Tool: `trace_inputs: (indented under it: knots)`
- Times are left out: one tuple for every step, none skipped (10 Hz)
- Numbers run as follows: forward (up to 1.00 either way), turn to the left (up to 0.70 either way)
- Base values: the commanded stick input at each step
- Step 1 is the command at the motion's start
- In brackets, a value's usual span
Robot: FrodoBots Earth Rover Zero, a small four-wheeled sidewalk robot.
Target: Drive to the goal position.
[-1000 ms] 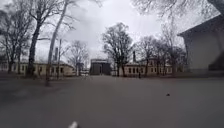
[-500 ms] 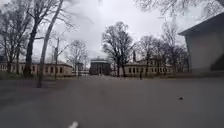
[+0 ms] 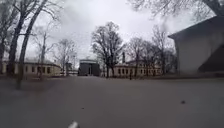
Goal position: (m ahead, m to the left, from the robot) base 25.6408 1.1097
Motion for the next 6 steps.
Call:
trace_inputs:
  knots:
    - [1.0,0.0]
    - [1.0,0.0]
    - [1.0,0.0]
    - [1.0,0.0]
    - [1.0,0.0]
    - [1.0,0.0]
